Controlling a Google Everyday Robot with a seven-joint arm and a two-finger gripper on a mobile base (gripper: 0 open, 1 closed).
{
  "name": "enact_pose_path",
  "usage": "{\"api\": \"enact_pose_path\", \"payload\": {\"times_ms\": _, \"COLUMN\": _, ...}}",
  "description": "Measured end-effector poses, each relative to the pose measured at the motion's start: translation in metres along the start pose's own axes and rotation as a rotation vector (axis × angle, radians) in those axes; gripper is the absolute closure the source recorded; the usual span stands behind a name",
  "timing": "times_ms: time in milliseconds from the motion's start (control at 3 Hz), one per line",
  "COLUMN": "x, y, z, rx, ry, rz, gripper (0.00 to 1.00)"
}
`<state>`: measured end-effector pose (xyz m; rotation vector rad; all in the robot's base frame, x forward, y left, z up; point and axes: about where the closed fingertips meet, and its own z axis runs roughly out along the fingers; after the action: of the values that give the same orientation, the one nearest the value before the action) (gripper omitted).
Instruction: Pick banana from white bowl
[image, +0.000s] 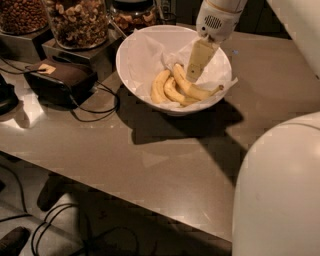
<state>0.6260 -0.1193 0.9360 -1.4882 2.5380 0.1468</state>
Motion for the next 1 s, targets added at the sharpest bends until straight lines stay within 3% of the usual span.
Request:
{"api": "enact_pose_path", "payload": {"times_ms": 667, "x": -0.001, "y": -0.005, "z": 0.011, "rx": -0.005, "ry": 0.025, "rz": 0.006, "gripper": 0.44}}
{"api": "enact_pose_path", "payload": {"times_ms": 1000, "x": -0.002, "y": -0.007, "z": 0.016, "rx": -0.009, "ry": 0.036, "rz": 0.007, "gripper": 0.43}}
